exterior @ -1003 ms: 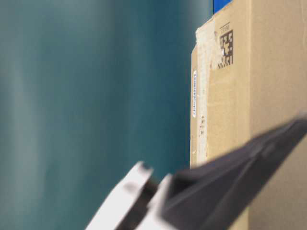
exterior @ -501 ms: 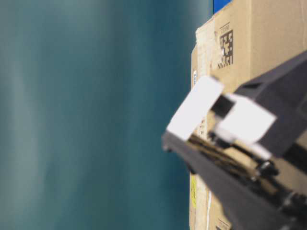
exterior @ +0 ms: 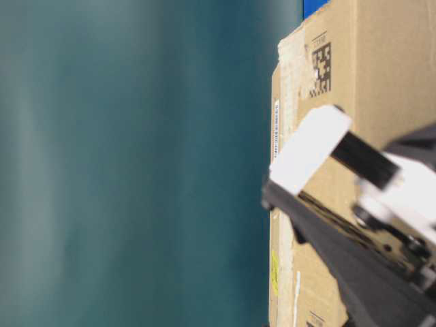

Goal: Apply tape along the seams of the closed cardboard box to seal it securely.
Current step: 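Pull the tape strip off the roll and carry it to the box seam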

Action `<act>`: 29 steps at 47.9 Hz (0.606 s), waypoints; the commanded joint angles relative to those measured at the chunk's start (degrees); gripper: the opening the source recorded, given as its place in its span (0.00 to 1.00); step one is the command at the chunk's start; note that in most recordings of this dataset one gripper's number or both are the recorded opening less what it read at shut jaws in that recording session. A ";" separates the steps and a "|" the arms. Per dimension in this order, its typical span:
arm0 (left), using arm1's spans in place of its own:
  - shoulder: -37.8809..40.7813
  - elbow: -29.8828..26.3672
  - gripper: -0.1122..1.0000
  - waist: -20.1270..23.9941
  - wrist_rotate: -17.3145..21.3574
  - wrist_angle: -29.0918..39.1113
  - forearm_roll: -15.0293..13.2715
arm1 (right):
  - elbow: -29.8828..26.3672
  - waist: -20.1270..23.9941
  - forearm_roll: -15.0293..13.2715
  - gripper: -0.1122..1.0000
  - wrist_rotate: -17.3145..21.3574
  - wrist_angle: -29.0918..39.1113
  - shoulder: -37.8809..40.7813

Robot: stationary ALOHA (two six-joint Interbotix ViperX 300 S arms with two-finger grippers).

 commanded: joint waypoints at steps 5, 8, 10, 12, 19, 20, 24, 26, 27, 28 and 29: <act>-2.11 0.00 0.15 -0.18 -0.26 -0.26 -0.09 | -1.05 0.00 -0.09 0.10 -0.09 -0.44 0.35; -2.64 0.44 0.11 -0.09 -0.26 -0.26 -0.09 | -1.05 0.00 -0.09 0.10 -0.09 -0.35 0.35; -3.08 0.62 0.11 -0.09 -0.35 -0.18 -0.09 | -1.05 0.00 -0.09 0.10 -0.09 -0.35 0.35; -3.52 0.79 0.11 -0.09 -0.44 0.00 -0.09 | -1.05 0.00 -0.09 0.10 -0.09 -0.35 0.35; -5.54 0.53 0.11 -0.09 -0.35 3.16 -0.09 | -1.05 0.00 -0.09 0.10 -0.09 -0.35 0.35; -5.80 0.53 0.11 -0.09 -0.26 3.60 -0.09 | -1.05 0.00 -0.09 0.10 -0.09 -0.35 0.35; -6.77 0.26 0.11 0.09 0.26 4.83 -0.09 | -1.05 0.00 0.00 0.10 -0.09 -0.18 0.35; -7.29 0.26 0.11 0.26 0.88 5.27 -0.09 | -1.05 0.00 -0.09 0.10 -0.18 -0.18 0.35; -7.56 0.18 0.11 0.35 1.23 5.36 -0.09 | -1.05 0.00 -0.09 0.10 -0.18 -0.09 0.35; -7.91 0.26 0.11 0.44 1.76 5.45 -0.09 | -1.05 0.00 -0.09 0.10 -0.18 -0.09 0.35; -8.26 0.26 0.11 0.53 2.11 5.54 -0.09 | -1.05 0.00 -0.09 0.10 -0.18 -0.09 0.35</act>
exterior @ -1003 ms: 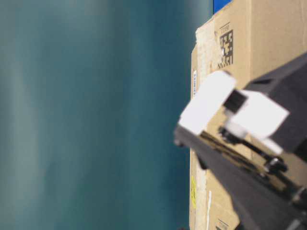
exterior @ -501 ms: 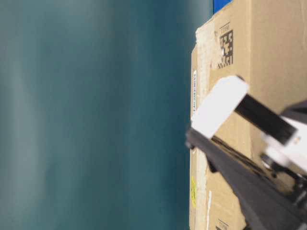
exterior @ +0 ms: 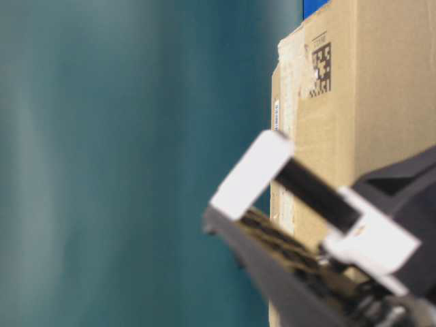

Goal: Apply tape along the seams of the closed cardboard box to seal it securely.
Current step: 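Pull the tape strip off the roll and carry it to the box seam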

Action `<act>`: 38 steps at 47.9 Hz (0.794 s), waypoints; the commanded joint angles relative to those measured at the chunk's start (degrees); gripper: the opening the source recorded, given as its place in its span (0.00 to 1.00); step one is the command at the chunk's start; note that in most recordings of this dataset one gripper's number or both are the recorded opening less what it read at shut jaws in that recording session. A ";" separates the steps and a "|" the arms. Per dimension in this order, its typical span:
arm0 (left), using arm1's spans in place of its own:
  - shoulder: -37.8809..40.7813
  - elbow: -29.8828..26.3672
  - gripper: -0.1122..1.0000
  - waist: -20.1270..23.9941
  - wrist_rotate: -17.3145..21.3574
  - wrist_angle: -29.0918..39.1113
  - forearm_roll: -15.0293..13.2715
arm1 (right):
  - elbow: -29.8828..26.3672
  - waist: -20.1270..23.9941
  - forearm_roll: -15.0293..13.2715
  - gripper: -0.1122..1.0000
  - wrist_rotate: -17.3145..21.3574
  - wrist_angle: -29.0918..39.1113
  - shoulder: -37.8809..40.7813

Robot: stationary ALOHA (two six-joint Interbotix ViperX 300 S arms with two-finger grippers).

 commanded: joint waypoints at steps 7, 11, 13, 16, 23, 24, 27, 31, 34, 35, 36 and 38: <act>-6.33 -0.26 0.11 1.14 4.66 1.23 -0.09 | -1.14 0.00 -0.09 0.10 -0.09 0.09 0.26; -8.35 0.09 0.11 1.58 6.06 2.64 -0.09 | -1.14 0.00 -0.09 0.10 -0.18 0.53 0.18; -9.23 0.35 0.11 1.93 6.50 3.34 -0.09 | -1.23 0.00 -0.09 0.10 -0.18 0.70 0.09; -10.90 0.97 0.11 2.46 6.68 3.96 -0.09 | -1.23 0.00 -0.09 0.10 -0.26 0.70 0.00; -14.59 2.37 0.11 3.87 6.77 5.27 0.00 | -1.41 0.00 -0.09 0.10 -0.44 0.97 -0.62; -15.12 2.64 0.11 4.04 6.86 5.54 -0.09 | -1.49 0.00 -0.09 0.10 -0.44 1.32 -0.70; -16.52 3.52 0.11 4.83 7.73 6.06 0.00 | -1.49 0.00 -0.09 0.10 -0.44 2.11 -1.05; -18.28 4.92 0.11 6.15 8.53 5.89 0.18 | -1.67 0.00 -0.09 0.10 -0.35 3.25 -1.41; -19.42 5.98 0.11 7.29 9.93 5.71 0.18 | -1.76 0.00 -0.09 0.10 -0.26 3.60 -1.67; -19.78 6.24 0.11 7.65 10.46 5.71 0.18 | -1.76 0.00 -0.09 0.10 -0.26 3.69 -1.76; -20.13 6.50 0.11 8.00 10.99 5.71 0.18 | -1.85 0.00 -0.09 0.10 -0.26 3.69 -1.85; -20.83 7.03 0.11 8.79 12.30 5.71 0.18 | -1.93 0.00 -0.09 0.10 -0.26 3.69 -2.02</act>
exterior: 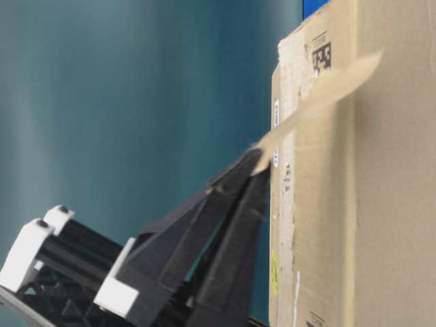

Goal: Apply tape along the seams of the closed cardboard box to seal it securely.
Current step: 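Pull the tape strip off the roll and carry it to the box seam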

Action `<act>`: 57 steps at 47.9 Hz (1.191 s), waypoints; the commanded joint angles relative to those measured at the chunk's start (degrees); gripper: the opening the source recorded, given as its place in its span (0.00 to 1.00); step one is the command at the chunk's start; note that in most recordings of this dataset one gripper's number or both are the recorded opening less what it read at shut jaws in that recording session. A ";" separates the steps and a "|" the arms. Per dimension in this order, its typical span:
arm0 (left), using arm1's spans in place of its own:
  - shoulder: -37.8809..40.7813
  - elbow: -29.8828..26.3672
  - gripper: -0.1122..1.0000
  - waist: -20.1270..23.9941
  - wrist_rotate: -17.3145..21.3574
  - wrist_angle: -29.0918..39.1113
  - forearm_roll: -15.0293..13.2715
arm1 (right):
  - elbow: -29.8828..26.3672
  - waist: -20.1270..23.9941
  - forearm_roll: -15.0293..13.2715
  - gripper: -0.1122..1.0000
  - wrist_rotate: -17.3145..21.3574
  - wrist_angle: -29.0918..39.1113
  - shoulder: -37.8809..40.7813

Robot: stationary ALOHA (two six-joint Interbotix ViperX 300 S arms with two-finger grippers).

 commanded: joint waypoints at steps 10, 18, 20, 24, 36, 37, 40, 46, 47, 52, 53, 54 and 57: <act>-6.15 2.90 0.11 5.62 6.77 -0.44 0.09 | -2.20 0.00 -0.09 0.10 0.00 -0.35 -0.26; -8.26 4.22 0.11 9.05 8.09 -0.35 0.09 | -2.55 0.00 -0.09 0.10 -0.26 -0.44 -0.09; -8.53 4.31 0.11 9.76 8.17 -0.18 0.09 | -2.55 0.00 -0.18 0.10 -0.26 -0.44 0.09; -8.53 4.31 0.11 10.63 8.35 0.18 0.09 | -2.72 0.00 -0.26 0.10 -0.26 -0.53 0.62; -8.53 4.31 0.11 12.57 8.17 3.60 0.09 | -3.43 0.00 -0.53 0.10 -0.26 -0.53 2.29; -8.53 4.31 0.11 12.74 8.17 3.96 0.09 | -3.43 0.00 -0.53 0.10 -0.26 -0.53 2.37; -8.44 4.31 0.11 12.92 7.91 5.01 0.09 | -3.52 0.00 -0.62 0.10 -0.26 -0.62 2.81; -8.53 4.39 0.11 13.27 7.29 6.77 0.00 | -3.60 0.00 -0.53 0.10 -0.35 -2.02 3.96; -8.53 4.39 0.11 13.27 7.29 7.03 0.00 | -3.60 0.00 -0.62 0.10 -0.35 -2.37 4.22; -8.35 4.22 0.11 13.45 7.29 8.35 0.09 | -3.60 0.00 -0.62 0.10 -0.35 -3.52 5.36; -8.26 4.13 0.11 13.45 7.29 8.61 0.00 | -3.60 0.00 -0.62 0.10 -0.35 -3.69 5.54; -8.17 4.13 0.11 13.54 7.29 8.79 0.00 | -3.60 0.00 -0.62 0.10 -0.35 -3.87 5.80; -8.09 4.04 0.11 13.45 7.29 9.58 0.00 | -3.60 0.00 -0.53 0.10 -0.35 -4.92 6.77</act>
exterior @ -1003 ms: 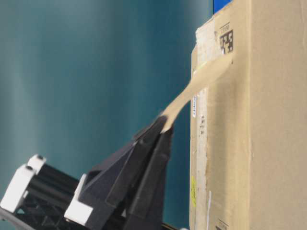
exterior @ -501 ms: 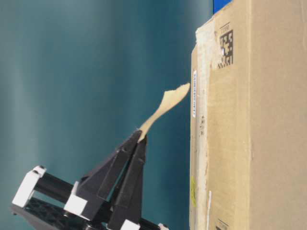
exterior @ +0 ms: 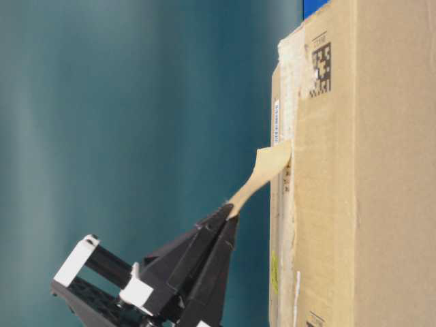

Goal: Apply tape along the seams of the closed cardboard box to seal it securely.
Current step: 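Pull the tape strip off the roll and carry it to the box seam, then bring the right gripper over the box toward the held tape strip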

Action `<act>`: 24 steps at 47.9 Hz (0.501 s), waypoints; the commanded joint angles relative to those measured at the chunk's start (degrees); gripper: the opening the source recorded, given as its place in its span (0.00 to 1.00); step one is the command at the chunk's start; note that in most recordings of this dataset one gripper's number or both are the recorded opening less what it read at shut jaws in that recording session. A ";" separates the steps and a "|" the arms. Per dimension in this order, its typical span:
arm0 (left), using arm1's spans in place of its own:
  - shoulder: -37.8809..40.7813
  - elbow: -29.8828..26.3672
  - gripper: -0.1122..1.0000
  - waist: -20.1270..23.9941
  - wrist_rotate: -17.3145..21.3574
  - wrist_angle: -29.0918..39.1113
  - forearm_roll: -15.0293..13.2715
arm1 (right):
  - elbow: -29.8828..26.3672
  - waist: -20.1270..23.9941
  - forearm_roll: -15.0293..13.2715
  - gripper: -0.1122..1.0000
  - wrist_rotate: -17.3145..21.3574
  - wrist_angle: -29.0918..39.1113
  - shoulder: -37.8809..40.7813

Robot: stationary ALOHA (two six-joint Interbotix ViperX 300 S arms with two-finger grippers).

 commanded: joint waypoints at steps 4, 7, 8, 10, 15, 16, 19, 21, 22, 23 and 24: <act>-0.62 -0.88 0.11 0.18 -0.09 1.32 0.00 | -1.76 0.00 0.00 0.10 0.18 -3.25 2.37; -0.44 -0.88 0.11 0.35 -0.09 2.02 0.09 | -2.02 0.00 0.18 0.10 0.53 -4.57 3.87; -0.35 -0.88 0.11 0.35 -0.09 2.29 0.00 | -2.20 0.00 0.18 0.10 0.53 -4.83 4.39; -0.26 -0.97 0.11 0.44 -0.09 2.64 0.00 | -2.46 -0.09 0.26 0.10 0.62 -5.45 5.54; 0.09 -0.97 0.11 0.35 -0.09 3.16 -0.09 | -3.78 -0.44 0.53 0.10 1.05 -6.33 9.23; 0.18 -0.97 0.11 0.35 -0.09 3.34 0.00 | -4.04 -0.53 0.62 0.10 1.05 -6.42 10.02; 0.26 -0.97 0.11 0.44 -0.09 3.60 -0.09 | -5.01 -1.05 1.05 0.10 1.14 -6.86 12.39; 0.44 -0.97 0.11 0.35 -0.09 3.96 -0.09 | -5.80 -1.32 1.49 0.10 1.14 -7.21 14.15; 0.44 -0.97 0.11 0.35 -0.09 4.04 -0.09 | -6.15 -1.58 1.76 0.10 1.14 -7.38 15.03; 0.53 -0.97 0.11 0.35 -0.09 4.13 -0.09 | -6.59 -1.85 2.02 0.10 1.14 -7.65 15.82; 0.53 -0.97 0.11 0.35 -0.09 4.13 -0.09 | -6.86 -2.02 2.20 0.10 1.14 -7.91 16.70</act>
